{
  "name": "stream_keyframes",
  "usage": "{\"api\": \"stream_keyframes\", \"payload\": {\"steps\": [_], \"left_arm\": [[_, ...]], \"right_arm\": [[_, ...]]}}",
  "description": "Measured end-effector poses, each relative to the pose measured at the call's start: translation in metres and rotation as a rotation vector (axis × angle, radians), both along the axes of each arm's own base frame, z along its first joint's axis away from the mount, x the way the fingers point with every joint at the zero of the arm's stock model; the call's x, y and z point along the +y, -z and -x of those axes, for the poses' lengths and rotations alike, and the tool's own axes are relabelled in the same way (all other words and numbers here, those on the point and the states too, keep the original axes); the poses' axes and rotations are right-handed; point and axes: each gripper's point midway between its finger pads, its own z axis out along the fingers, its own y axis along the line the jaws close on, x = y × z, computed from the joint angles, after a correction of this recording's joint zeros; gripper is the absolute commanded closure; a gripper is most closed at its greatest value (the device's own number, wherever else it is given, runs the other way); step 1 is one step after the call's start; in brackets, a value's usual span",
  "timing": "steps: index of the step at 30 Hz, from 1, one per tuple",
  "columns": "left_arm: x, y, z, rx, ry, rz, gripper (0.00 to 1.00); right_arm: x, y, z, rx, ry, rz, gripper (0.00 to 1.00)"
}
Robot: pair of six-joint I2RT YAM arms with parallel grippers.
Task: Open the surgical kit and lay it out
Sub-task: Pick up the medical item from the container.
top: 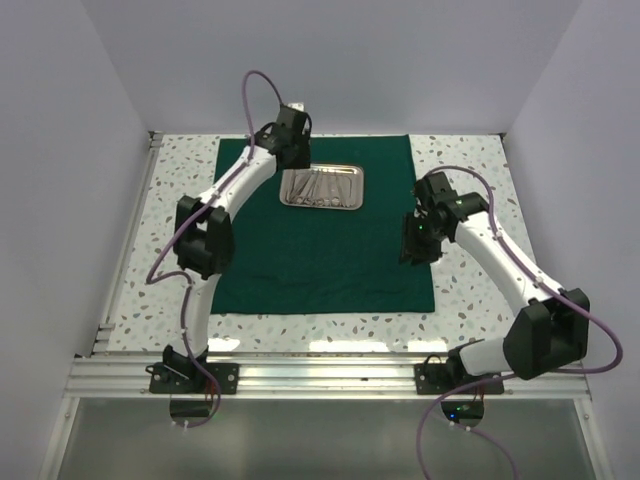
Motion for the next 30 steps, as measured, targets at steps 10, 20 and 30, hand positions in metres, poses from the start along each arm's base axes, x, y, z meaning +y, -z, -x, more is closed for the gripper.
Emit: {"api": "stream_keyframes", "payload": {"steps": [10, 20, 30], "left_arm": [[0.026, 0.062, 0.013, 0.110, 0.125, -0.192, 0.50], [0.050, 0.076, -0.013, 0.096, 0.083, -0.166, 0.52], [0.045, 0.092, -0.019, 0.100, 0.101, -0.143, 0.54]], "right_arm": [[0.009, 0.002, -0.026, 0.044, 0.038, 0.010, 0.62], [0.009, 0.009, -0.028, 0.075, 0.054, 0.022, 0.63], [0.011, 0.018, -0.032, 0.104, 0.064, 0.031, 0.63]]}}
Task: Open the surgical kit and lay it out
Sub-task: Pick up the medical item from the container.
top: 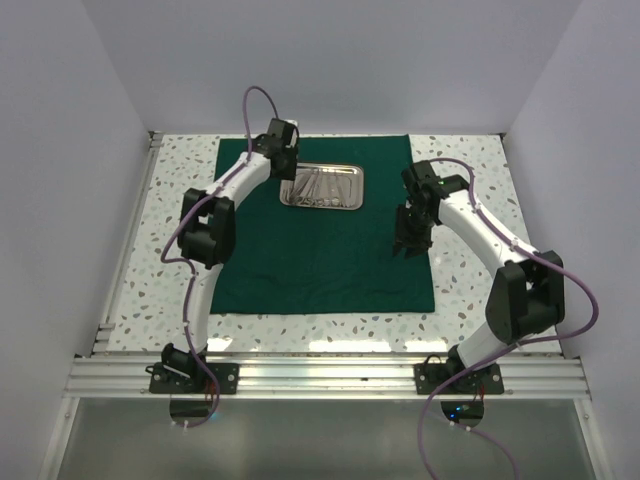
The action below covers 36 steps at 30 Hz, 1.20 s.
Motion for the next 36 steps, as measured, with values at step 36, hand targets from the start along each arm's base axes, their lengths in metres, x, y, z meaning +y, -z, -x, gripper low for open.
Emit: {"api": "stream_keyframes", "payload": {"steps": [36], "left_arm": [[-0.033, 0.027, 0.001, 0.007, 0.017, -0.026, 0.71]], "right_arm": [[-0.003, 0.007, -0.005, 0.011, -0.008, 0.028, 0.64]]}}
